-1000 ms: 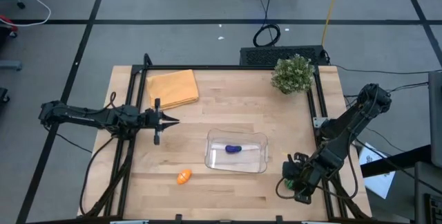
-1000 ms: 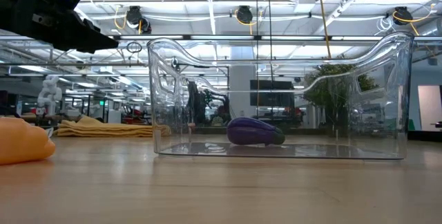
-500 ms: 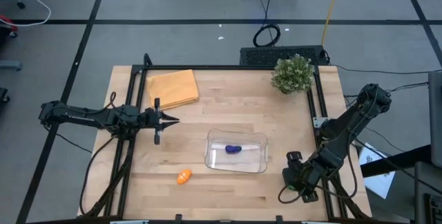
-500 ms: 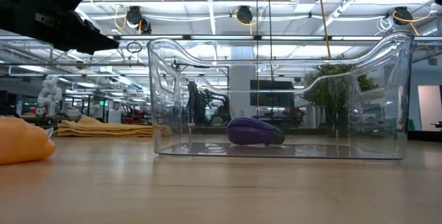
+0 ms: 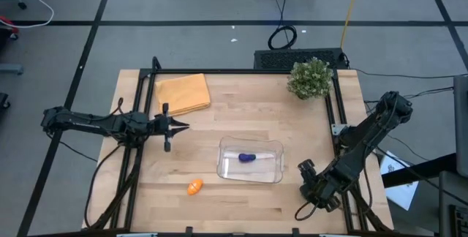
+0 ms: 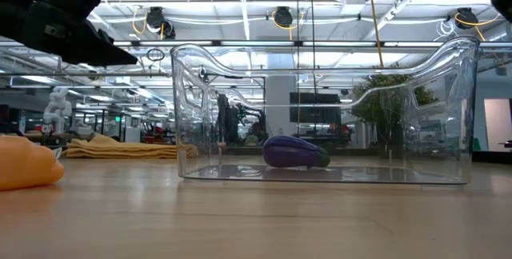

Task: Pick and placing Produce into tupperware
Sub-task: Put the green watermelon into the transparent bin

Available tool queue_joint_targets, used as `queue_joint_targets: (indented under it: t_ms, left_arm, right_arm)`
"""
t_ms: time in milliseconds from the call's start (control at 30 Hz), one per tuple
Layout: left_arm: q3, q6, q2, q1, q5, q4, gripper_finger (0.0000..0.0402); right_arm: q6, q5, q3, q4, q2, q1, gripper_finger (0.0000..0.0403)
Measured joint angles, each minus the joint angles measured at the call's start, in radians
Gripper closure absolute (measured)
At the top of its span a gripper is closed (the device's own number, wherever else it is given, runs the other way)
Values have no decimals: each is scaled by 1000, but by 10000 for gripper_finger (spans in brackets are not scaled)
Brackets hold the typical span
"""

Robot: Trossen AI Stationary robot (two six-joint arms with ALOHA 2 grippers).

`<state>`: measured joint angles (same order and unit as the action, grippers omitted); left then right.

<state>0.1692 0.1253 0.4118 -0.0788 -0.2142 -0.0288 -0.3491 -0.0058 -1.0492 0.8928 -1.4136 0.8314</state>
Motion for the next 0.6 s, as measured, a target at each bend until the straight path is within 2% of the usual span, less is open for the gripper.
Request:
queue_joint_targets:
  t_ms: [200,400,600]
  left_arm:
    - [0,-4,0,0,0,0,364]
    - [0,-8,0,0,1,0,364]
    - [0,-9,0,0,2,1,364]
  right_arm:
    - [41,4,1,26,-67,0,133]
    - [32,-46,1,-15,-67,0,133]
    - [38,-47,1,-30,-71,0,132]
